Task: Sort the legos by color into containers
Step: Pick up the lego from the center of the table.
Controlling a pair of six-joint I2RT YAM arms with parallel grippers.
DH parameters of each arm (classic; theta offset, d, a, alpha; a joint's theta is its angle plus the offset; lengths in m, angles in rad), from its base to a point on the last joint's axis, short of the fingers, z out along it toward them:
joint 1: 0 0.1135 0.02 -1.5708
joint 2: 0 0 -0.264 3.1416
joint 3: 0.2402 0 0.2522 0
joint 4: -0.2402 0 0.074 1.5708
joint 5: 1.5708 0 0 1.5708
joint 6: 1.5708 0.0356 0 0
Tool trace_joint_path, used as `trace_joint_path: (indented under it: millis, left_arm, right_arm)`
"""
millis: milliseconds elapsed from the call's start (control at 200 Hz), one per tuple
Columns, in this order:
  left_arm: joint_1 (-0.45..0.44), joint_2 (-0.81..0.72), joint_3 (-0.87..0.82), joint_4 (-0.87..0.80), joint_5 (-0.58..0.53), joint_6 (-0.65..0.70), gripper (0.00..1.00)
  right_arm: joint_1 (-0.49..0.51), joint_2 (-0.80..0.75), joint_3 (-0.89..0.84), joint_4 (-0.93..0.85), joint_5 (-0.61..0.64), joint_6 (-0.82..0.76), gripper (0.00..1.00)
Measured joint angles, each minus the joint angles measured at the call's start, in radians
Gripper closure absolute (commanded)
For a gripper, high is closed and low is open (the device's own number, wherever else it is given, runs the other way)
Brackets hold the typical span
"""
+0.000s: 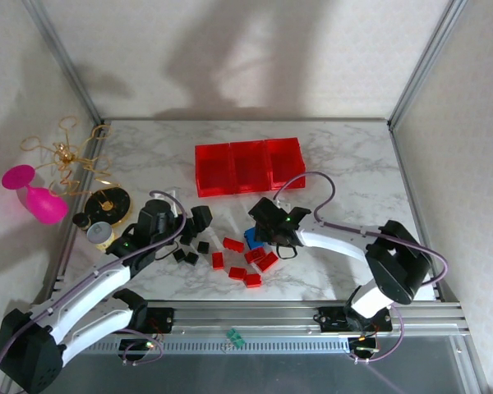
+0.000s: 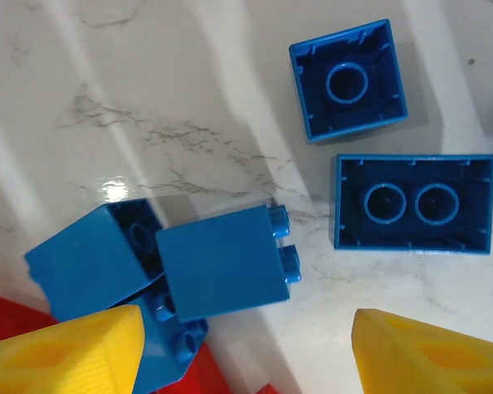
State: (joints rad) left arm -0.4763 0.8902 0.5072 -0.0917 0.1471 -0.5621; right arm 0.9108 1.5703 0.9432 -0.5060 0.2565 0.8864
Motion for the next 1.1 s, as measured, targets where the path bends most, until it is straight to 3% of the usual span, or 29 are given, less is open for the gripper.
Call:
trace_joint_path:
  millis: [671, 1101]
  left_arm:
    - [0.000, 0.075, 0.041, 0.001, -0.005, -0.008, 0.01]
    - [0.000, 0.101, 0.055, 0.001, -0.013, -0.019, 0.01]
  right_arm:
    - [-0.047, 0.116, 0.092, 0.009, -0.051, -0.147, 0.45]
    - [-0.075, 0.115, 0.082, -0.005, -0.066, -0.212, 0.43]
